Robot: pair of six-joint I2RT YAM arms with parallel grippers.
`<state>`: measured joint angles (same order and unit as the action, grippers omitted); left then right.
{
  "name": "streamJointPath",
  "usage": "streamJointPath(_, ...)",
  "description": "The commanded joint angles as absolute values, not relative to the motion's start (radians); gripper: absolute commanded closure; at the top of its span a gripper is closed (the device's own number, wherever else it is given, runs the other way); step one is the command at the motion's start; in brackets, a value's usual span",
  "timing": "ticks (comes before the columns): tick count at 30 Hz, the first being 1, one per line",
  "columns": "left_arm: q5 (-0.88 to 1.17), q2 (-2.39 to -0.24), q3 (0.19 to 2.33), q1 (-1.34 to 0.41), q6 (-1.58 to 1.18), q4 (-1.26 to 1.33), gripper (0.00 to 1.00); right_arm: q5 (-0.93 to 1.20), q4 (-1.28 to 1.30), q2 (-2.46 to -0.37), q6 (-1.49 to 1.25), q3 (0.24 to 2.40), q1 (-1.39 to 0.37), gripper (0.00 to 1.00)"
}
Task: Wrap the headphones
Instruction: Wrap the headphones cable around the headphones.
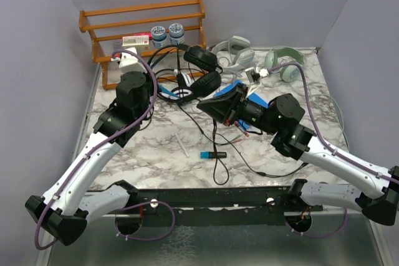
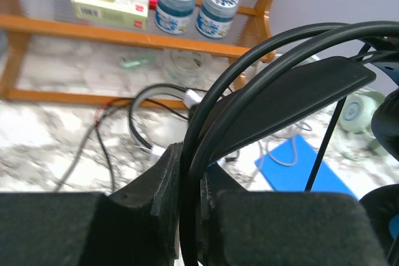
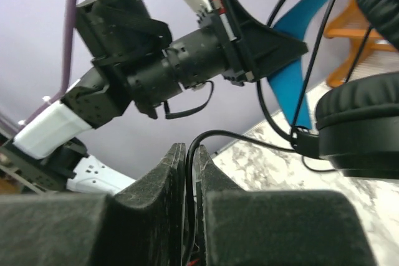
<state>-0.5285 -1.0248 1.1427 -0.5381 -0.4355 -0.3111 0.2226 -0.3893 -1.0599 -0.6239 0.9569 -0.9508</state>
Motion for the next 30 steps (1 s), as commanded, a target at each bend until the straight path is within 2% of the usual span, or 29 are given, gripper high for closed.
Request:
streamJointPath(1, -0.620, -0.983, 1.146, -0.537, -0.233, -0.215, 1.00, 0.204, -0.025, -1.092, -0.381, 1.115, -0.959, 0.89)
streamJointPath(6, -0.605, -0.972, 1.145, -0.537, -0.089, -0.217, 1.00, 0.309, 0.371, -1.215, -0.146, 1.324, -0.960, 0.98)
streamJointPath(10, -0.575, -0.980, 1.152, -0.540, -0.008, -0.238, 1.00, 0.255, 0.519, -1.256, -0.066, 1.387, -0.960, 0.99)
streamJointPath(16, -0.559, -0.995, 1.176, -0.544, 0.063, -0.293, 1.00, 0.080, 0.541, -1.225, 0.015, 1.364, -0.959, 0.97)
streamJointPath(26, -0.386, -1.078, 1.225, -0.553, 0.027, -0.487, 1.00, -0.270, 0.492, -1.212, 0.138, 1.319, -0.959, 0.95)
streamJointPath(30, -0.327, -1.107, 1.219, -0.555, 0.009, -0.517, 1.00, -0.338, 0.465, -1.203, 0.180, 1.294, -0.960, 0.92)
